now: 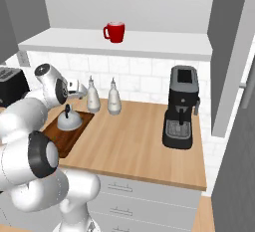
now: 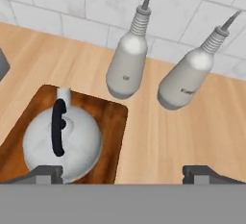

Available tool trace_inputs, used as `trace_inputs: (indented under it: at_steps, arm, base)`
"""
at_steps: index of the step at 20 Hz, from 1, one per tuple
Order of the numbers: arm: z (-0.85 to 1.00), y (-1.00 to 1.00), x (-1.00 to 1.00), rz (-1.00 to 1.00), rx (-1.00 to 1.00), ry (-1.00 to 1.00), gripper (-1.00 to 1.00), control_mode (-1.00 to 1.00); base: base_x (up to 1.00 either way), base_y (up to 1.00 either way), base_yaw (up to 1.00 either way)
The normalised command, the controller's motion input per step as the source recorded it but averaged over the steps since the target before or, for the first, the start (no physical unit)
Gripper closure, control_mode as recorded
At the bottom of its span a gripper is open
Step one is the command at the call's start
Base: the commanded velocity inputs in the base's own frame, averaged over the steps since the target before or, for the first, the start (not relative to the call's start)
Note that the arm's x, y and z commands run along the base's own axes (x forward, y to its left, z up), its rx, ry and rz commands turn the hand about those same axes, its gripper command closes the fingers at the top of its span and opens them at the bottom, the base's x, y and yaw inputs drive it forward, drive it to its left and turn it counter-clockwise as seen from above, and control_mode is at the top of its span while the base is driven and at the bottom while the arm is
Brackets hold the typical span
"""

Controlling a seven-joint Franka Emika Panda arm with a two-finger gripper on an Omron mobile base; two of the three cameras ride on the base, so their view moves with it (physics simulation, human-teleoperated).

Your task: Pick the kettle from the counter and place it on the tray. Then pick the mug from the cabinet and place it on the tray. Then close the cabinet doors.

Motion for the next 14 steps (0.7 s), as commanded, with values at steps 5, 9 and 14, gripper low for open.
trace_inputs:
  at_steps: [5, 9, 14]
  arm:
    - [0.26, -0.53, -0.42, -0.12, 0.00, -0.07, -1.00, -1.00]
    - [0.42, -0.38, -0.14, -0.10, 0.00, -0.10, -1.00, -1.00]
    - [0.63, -0.24, 0.00, -0.03, 0.00, -0.29, -1.00, -1.00]
  base:
    - [0.00, 0.00, 0.00]
    - [0.00, 0.00, 0.00]
    - [0.00, 0.00, 0.00]
